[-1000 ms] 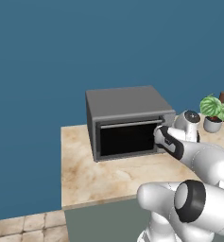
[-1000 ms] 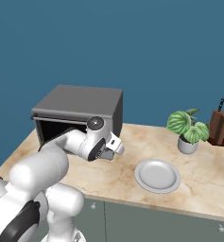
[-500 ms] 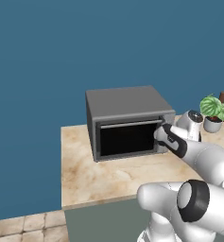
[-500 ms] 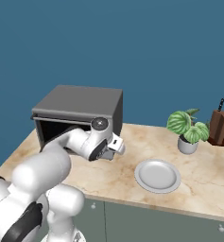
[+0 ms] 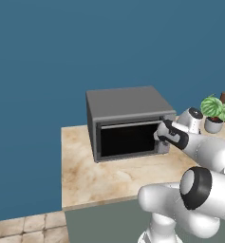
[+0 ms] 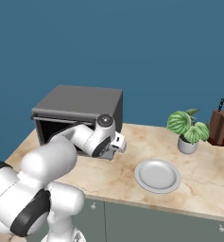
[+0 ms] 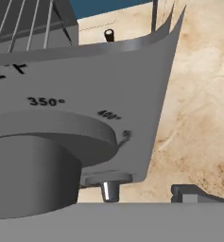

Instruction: Pick up the bagel from the plate, place it on the toaster oven rack, close the door, and set the timer.

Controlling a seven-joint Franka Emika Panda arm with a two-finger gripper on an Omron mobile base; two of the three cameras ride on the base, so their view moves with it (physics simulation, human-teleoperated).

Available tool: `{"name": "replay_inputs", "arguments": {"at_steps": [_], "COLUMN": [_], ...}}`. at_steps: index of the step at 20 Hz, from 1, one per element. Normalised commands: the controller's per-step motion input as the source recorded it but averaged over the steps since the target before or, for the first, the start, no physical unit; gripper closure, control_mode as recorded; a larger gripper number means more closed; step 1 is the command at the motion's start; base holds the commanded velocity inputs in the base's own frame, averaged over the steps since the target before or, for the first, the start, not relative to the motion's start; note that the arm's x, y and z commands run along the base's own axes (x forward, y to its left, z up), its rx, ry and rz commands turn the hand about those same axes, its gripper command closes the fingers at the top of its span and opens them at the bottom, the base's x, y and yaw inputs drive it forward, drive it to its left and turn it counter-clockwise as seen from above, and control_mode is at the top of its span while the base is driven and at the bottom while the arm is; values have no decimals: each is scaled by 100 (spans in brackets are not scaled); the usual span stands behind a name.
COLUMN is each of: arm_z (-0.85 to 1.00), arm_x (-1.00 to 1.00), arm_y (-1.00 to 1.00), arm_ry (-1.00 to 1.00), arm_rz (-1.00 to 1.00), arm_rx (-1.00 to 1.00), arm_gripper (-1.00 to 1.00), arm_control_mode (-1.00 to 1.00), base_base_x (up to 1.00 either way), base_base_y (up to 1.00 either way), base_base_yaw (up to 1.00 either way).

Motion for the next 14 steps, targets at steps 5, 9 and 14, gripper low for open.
{"name": "replay_inputs", "arguments": {"at_steps": [5,9,14], "arm_z": [-18,-18,-17], "arm_x": [1,0,0], "arm_y": [0,0,0], "arm_ry": [4,3,2], "arm_rz": [2,0,0], "arm_rx": [0,0,1], "arm_gripper": [-100,-100,-100], "arm_control_mode": [-100,-100,-100], "base_base_x": [0,0,0], "base_base_y": [0,0,0], "base_base_yaw": [0,0,0]}}
